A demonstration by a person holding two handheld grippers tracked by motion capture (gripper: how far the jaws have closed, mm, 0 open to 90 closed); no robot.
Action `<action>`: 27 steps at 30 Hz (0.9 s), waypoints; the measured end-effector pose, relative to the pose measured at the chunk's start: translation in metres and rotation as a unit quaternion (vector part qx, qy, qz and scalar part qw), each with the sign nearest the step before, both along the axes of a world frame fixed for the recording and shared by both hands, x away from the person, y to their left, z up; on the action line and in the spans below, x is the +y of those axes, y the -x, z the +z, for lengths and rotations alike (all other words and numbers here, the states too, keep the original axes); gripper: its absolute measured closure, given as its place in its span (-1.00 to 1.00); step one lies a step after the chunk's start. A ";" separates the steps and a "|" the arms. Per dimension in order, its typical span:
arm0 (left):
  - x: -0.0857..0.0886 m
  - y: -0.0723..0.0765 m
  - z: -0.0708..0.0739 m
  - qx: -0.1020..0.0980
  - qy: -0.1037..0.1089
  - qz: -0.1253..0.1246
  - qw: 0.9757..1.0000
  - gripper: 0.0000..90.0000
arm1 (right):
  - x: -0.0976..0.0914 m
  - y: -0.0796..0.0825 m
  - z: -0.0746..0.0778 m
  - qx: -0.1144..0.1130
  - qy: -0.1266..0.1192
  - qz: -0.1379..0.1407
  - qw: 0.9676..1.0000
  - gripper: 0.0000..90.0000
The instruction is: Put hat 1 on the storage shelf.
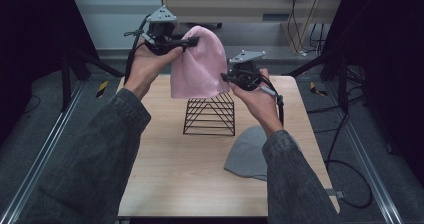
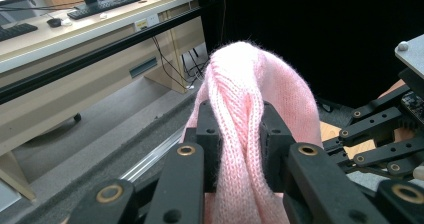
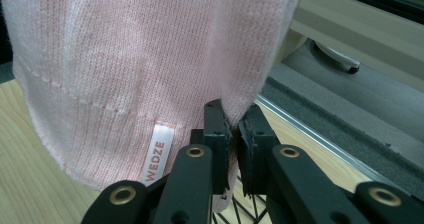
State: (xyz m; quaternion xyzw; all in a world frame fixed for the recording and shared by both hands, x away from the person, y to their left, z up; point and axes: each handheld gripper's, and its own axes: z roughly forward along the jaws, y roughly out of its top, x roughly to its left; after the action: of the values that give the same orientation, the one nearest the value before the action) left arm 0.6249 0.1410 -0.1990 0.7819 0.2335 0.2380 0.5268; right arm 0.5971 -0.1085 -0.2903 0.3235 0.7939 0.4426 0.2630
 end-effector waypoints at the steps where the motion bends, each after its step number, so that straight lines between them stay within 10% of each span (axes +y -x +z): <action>1: -0.001 0.000 -0.002 0.001 0.002 0.000 1.000 0.69 | 0.000 0.000 -0.001 0.001 0.000 -0.001 1.000 0.86; 27: -0.025 -0.017 -0.028 -0.013 -0.005 -0.003 1.000 0.67 | -0.020 -0.001 -0.028 -0.004 -0.012 -0.032 0.999 0.86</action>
State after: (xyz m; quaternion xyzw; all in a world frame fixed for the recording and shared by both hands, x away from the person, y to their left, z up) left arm 0.6416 0.1162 -0.2271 0.7823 0.2230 0.2471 0.5265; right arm 0.5981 -0.1290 -0.3184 0.3504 0.7766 0.4445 0.2767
